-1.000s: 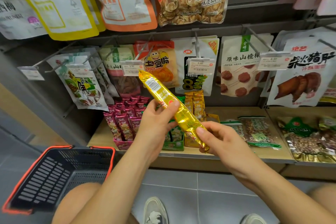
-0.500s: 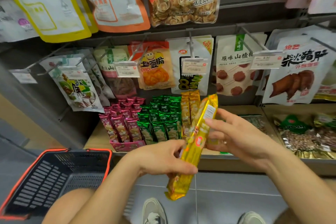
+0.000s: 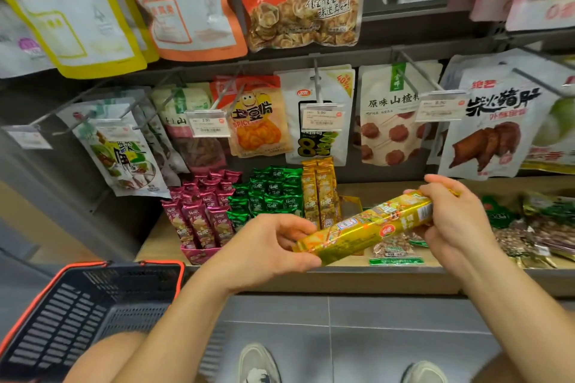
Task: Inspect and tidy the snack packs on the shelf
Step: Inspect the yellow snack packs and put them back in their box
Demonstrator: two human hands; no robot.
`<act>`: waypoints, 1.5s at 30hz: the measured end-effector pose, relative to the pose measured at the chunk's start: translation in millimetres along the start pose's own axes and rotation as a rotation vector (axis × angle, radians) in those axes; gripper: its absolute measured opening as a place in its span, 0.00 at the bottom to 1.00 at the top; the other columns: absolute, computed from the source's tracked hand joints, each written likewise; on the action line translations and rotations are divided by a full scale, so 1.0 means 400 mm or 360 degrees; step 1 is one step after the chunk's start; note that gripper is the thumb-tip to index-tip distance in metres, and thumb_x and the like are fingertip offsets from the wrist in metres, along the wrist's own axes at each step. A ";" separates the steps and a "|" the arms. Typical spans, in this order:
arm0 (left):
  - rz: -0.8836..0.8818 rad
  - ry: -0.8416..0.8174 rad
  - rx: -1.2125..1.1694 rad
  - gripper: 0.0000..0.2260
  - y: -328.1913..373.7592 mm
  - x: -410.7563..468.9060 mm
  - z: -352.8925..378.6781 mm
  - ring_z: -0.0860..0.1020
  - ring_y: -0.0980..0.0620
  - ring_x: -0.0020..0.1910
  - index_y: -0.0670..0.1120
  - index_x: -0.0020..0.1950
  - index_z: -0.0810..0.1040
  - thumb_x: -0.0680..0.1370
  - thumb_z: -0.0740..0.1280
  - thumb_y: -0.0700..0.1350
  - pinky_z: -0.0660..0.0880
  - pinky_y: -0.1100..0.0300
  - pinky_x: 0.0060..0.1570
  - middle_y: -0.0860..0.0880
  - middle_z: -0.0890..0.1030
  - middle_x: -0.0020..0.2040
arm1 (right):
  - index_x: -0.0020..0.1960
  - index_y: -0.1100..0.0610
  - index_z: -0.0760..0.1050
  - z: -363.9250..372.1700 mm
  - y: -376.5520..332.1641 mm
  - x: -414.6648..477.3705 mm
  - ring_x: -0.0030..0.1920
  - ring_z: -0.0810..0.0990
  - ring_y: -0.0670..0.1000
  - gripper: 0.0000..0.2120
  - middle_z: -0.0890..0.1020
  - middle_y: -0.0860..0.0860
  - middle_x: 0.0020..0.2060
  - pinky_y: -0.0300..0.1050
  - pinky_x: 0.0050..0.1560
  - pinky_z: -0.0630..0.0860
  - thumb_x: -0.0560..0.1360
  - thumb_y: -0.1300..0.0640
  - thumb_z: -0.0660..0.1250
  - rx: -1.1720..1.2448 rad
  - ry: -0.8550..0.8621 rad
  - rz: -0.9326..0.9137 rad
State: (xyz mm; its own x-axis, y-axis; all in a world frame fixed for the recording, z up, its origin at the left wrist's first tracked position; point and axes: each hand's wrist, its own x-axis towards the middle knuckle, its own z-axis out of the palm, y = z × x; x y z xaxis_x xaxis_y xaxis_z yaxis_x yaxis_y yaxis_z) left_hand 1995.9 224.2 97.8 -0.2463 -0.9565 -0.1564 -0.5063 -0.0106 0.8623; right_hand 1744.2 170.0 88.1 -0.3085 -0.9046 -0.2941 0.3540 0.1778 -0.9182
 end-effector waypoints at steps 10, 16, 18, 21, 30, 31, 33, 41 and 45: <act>0.0188 0.0801 -0.0384 0.13 0.015 0.006 -0.029 0.82 0.60 0.35 0.54 0.39 0.85 0.65 0.78 0.35 0.76 0.70 0.36 0.53 0.85 0.37 | 0.57 0.58 0.73 -0.007 0.006 -0.011 0.41 0.86 0.54 0.10 0.84 0.58 0.46 0.50 0.35 0.81 0.79 0.54 0.65 0.0013 -0.0223 0.0370; 0.0298 0.1152 -0.0647 0.14 -0.003 0.009 -0.052 0.82 0.60 0.40 0.57 0.41 0.86 0.71 0.74 0.36 0.75 0.69 0.38 0.53 0.86 0.40 | 0.51 0.63 0.78 0.001 0.025 -0.031 0.30 0.81 0.50 0.14 0.84 0.59 0.36 0.38 0.27 0.77 0.75 0.51 0.69 -0.0171 -0.0596 0.0480; 0.0283 0.1218 -0.0841 0.14 -0.008 0.016 -0.054 0.82 0.58 0.42 0.55 0.40 0.87 0.72 0.71 0.34 0.76 0.67 0.40 0.52 0.86 0.40 | 0.49 0.63 0.79 0.003 0.026 -0.036 0.33 0.82 0.51 0.14 0.84 0.59 0.39 0.38 0.29 0.78 0.71 0.53 0.72 -0.0107 -0.0716 0.0491; 0.0235 0.1205 -0.1106 0.13 -0.011 0.023 -0.059 0.82 0.54 0.44 0.51 0.41 0.87 0.73 0.69 0.35 0.76 0.63 0.44 0.50 0.86 0.41 | 0.48 0.63 0.79 0.002 0.030 -0.041 0.40 0.85 0.56 0.14 0.84 0.62 0.43 0.40 0.33 0.80 0.67 0.56 0.72 -0.0080 -0.0822 0.0455; 0.0073 0.0935 -0.1070 0.12 -0.012 0.030 -0.051 0.83 0.53 0.49 0.46 0.51 0.85 0.69 0.72 0.47 0.79 0.60 0.49 0.46 0.86 0.49 | 0.39 0.60 0.75 -0.022 0.036 -0.031 0.44 0.85 0.57 0.09 0.83 0.63 0.46 0.52 0.46 0.83 0.61 0.67 0.72 -0.0029 -0.0756 0.0132; 0.0018 0.0945 -0.0944 0.11 -0.016 0.034 -0.046 0.83 0.53 0.49 0.48 0.52 0.84 0.70 0.73 0.47 0.78 0.60 0.50 0.47 0.86 0.48 | 0.37 0.59 0.76 -0.025 0.036 -0.031 0.44 0.85 0.58 0.09 0.84 0.62 0.46 0.51 0.46 0.83 0.61 0.68 0.72 -0.0005 -0.0776 0.0110; -0.0067 0.0943 -0.0777 0.07 -0.024 0.039 -0.042 0.83 0.56 0.45 0.51 0.50 0.85 0.74 0.72 0.45 0.77 0.63 0.44 0.49 0.86 0.45 | 0.34 0.58 0.76 -0.028 0.034 -0.033 0.46 0.85 0.59 0.09 0.85 0.61 0.47 0.48 0.42 0.84 0.60 0.70 0.72 0.0030 -0.0802 0.0073; -0.0177 0.0755 -0.0314 0.07 -0.037 0.049 -0.015 0.81 0.56 0.29 0.49 0.36 0.85 0.73 0.74 0.38 0.76 0.66 0.28 0.48 0.84 0.33 | 0.49 0.55 0.85 -0.071 0.000 -0.012 0.47 0.85 0.53 0.10 0.85 0.57 0.46 0.46 0.41 0.82 0.72 0.52 0.68 0.0170 -0.0712 0.0118; -0.0184 0.0396 0.0213 0.08 -0.047 0.069 0.062 0.80 0.55 0.25 0.47 0.35 0.80 0.69 0.78 0.41 0.75 0.64 0.26 0.50 0.82 0.27 | 0.49 0.54 0.84 -0.106 -0.018 0.008 0.47 0.85 0.52 0.16 0.86 0.56 0.45 0.46 0.39 0.82 0.79 0.47 0.61 0.0049 -0.0481 0.0000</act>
State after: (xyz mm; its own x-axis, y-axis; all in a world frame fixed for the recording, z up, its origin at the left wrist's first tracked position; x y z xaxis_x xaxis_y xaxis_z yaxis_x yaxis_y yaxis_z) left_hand 1978.4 205.1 65.2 0.0208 -0.9934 -0.1128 -0.6278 -0.1007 0.7718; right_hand 1703.3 182.3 82.8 -0.0332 -0.9798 -0.1973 0.3819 0.1700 -0.9084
